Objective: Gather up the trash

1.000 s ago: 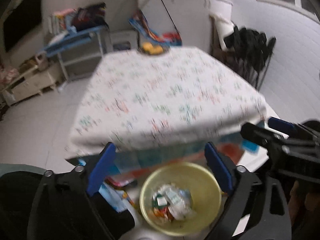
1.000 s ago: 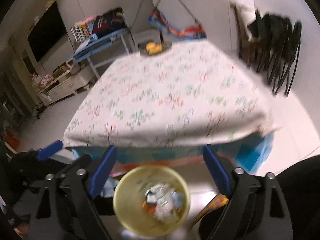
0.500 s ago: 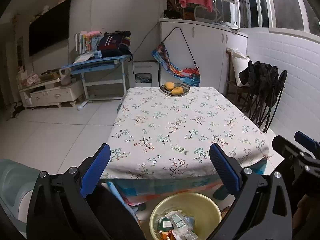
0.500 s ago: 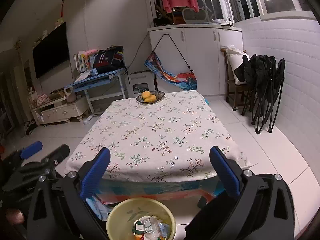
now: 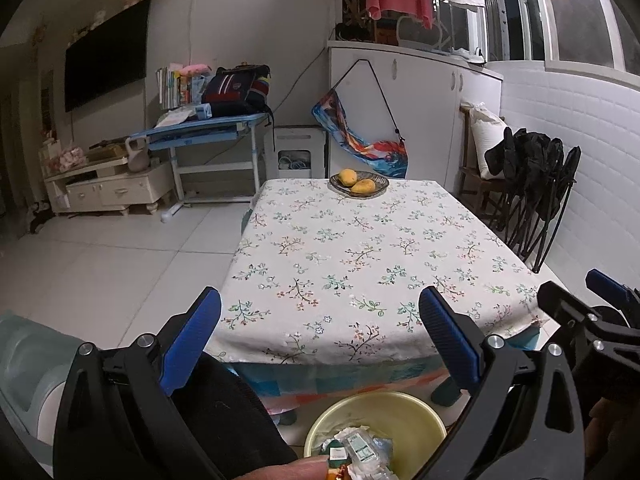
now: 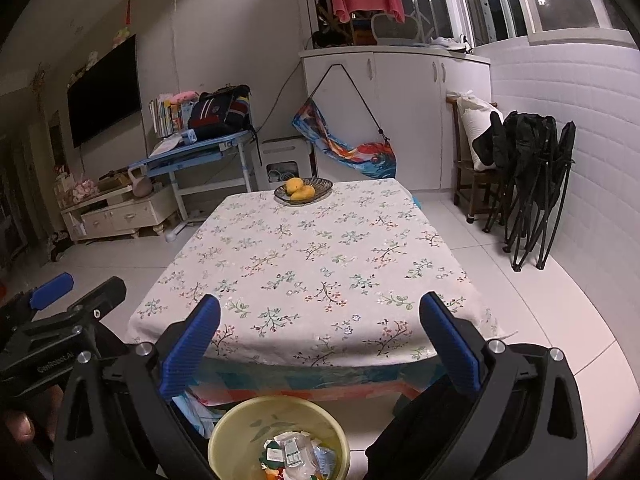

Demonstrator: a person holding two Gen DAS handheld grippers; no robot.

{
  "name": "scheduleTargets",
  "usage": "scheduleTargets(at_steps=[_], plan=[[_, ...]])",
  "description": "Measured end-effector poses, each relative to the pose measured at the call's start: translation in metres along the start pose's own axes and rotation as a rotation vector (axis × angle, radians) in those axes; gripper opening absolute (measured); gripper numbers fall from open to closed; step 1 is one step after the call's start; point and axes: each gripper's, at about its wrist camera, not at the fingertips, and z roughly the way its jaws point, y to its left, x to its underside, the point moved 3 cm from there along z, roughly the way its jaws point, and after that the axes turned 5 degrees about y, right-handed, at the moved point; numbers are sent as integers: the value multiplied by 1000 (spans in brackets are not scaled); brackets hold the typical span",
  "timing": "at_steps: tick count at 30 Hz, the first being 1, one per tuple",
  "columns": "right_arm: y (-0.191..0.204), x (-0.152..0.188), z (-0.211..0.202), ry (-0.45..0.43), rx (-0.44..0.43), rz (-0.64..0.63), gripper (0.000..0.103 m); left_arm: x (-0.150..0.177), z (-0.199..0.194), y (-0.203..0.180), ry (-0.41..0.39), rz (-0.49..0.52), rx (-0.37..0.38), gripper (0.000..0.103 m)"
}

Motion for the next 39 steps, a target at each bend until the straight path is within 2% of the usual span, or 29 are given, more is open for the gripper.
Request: scheduleTargets(at_steps=[30, 35, 39], plan=[[2, 6, 12, 46, 13, -20, 96, 4, 4, 6, -5, -8, -17, 96], [2, 7, 13, 48, 15, -23, 96, 6, -3, 2, -70, 29, -52, 96], [2, 7, 13, 46, 14, -21, 96, 5, -5, -5, -75, 63, -63, 96]])
